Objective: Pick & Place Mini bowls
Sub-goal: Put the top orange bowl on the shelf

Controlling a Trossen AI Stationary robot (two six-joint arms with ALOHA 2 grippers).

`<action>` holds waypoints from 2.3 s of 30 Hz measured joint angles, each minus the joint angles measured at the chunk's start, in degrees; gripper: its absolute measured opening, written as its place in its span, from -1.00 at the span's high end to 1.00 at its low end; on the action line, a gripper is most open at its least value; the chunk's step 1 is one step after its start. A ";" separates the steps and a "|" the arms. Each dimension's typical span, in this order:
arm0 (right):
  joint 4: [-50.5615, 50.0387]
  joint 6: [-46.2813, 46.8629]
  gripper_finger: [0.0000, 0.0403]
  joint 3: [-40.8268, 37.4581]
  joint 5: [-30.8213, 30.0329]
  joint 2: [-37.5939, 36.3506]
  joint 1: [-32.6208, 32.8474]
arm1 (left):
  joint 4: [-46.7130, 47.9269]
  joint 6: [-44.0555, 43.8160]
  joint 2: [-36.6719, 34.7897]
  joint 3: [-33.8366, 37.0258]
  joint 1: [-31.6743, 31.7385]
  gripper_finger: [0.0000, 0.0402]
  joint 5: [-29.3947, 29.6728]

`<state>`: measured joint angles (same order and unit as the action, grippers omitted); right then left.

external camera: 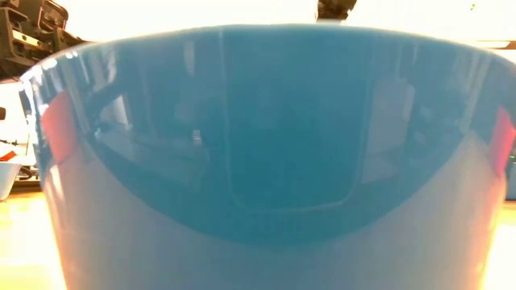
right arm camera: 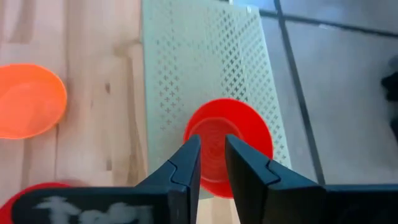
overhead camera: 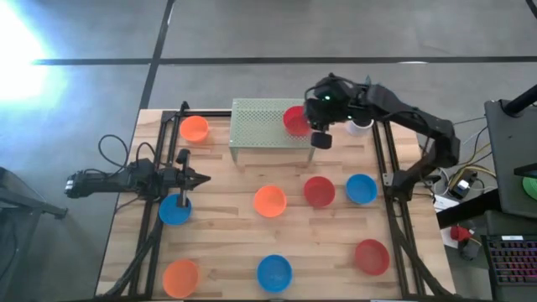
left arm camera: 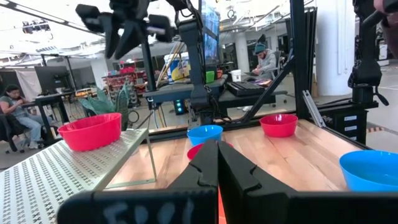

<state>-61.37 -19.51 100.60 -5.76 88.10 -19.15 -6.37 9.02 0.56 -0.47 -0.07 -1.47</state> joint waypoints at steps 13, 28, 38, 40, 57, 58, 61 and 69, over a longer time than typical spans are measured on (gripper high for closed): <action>4.67 1.57 0.69 -8.73 0.00 -11.16 5.98 | -0.02 0.00 0.01 0.01 0.00 1.00 0.01; 10.68 4.55 0.70 -17.82 0.27 -19.43 9.94 | -6.29 -2.75 0.29 -1.56 0.02 1.00 8.28; 14.81 4.56 0.69 -22.28 0.26 -22.99 9.92 | 18.33 -13.30 9.24 -14.36 0.02 1.00 37.77; 15.45 4.52 0.69 -22.87 0.25 -23.34 9.92 | 21.28 -15.95 11.75 -16.96 0.02 1.00 40.35; 20.25 6.05 0.69 -25.65 0.22 -25.03 9.92 | 51.44 -36.17 33.26 -41.45 4.12 1.00 46.79; 20.25 6.12 0.69 -25.55 0.22 -25.03 9.92 | 52.45 -36.20 34.44 -42.52 4.97 1.00 46.40; 20.40 7.36 0.69 -25.38 0.22 -25.05 9.92 | 54.52 -36.62 37.77 -44.97 7.63 1.00 43.89; 20.38 9.06 0.69 -25.34 0.20 -25.05 9.92 | 55.46 -36.11 43.26 -47.54 15.65 0.92 42.74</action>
<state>-40.99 -10.45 75.26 -5.56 63.05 -9.23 49.09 -27.09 43.82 -48.01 15.57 41.27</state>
